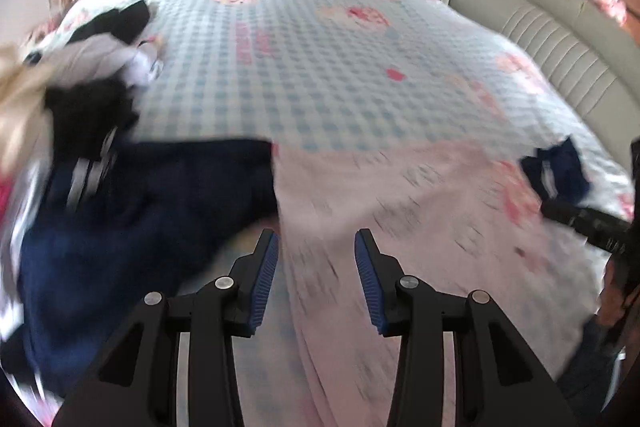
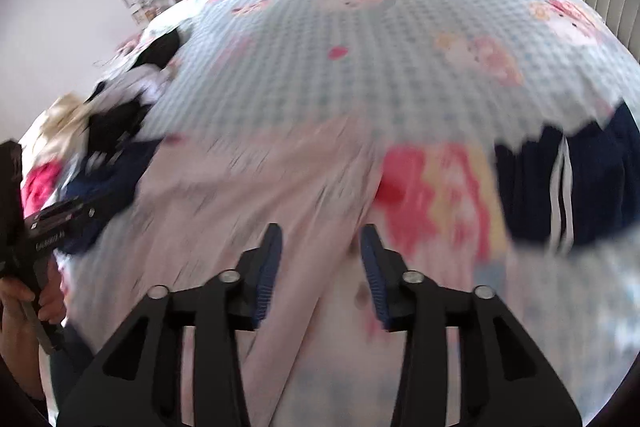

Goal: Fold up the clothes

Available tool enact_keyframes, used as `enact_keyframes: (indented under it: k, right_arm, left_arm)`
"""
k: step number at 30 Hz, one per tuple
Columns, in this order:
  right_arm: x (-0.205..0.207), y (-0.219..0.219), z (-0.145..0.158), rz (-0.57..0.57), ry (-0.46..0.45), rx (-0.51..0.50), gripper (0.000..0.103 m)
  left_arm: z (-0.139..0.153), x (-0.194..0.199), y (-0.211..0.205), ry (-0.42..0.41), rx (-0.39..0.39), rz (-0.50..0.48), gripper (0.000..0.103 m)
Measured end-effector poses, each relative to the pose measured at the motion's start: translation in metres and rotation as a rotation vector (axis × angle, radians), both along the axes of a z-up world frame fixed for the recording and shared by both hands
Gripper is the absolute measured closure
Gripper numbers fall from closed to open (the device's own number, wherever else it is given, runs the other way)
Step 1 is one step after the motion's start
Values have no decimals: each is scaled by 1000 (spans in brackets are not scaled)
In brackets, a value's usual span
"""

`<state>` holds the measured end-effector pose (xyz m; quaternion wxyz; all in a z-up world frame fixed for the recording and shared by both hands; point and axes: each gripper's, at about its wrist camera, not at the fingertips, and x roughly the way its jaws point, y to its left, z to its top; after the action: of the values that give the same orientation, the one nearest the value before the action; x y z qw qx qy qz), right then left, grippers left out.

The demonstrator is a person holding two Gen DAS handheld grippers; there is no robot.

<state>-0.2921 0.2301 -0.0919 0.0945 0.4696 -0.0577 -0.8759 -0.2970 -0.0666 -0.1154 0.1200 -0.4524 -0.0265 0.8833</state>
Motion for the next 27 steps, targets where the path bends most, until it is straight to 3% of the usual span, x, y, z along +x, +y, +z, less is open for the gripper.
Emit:
enact_keyframes:
  k: [5,7,8,9,10,14,16,18,23,25,26,27]
  right_arm:
    - [-75,-1,-31,10,-29,76,56]
    - [-94,0,-50,29,-60,54,56]
    - [-97,0,-54,41,-59,36,56]
    - [-100,-1,-58,53,-56,18,68]
    - [-102,-1,-62,65,-54,0,91]
    - [-99,8,-50,63,29,-115,92]
    - [-97,18,-41,50,58,-205,92]
    - [-102,27,-41,30,70,-261,92]
    - [-122,47,-99,-98,-101,-407,87]
    - [-121,51,-86,-126,-53,-390,73]
    - [-120,53,-79,-140,-28,-381,66]
    - [-118,49,-65,-113,21,-327,60]
  left_arm:
    - [-25,-51,9,-10,-47,-52,60]
    - [-34,-61,14,-11,-61,-58,62]
    - [-35,-62,14,2,-56,-64,80]
    - [-35,-61,14,26,-49,-67,91]
    - [-34,-60,14,45,-45,-67,95]
    - [-16,-52,3,135,31,-33,97]
    - [-11,-53,-8,149,96,4,98]
    - [-20,-58,-12,113,112,24,98]
    - [-44,-69,-24,22,152,72,91]
    - [-54,-73,-29,-15,168,91,83]
    - [-54,-73,-30,-10,166,100,71]
    - [-46,-68,-29,35,146,97,67]
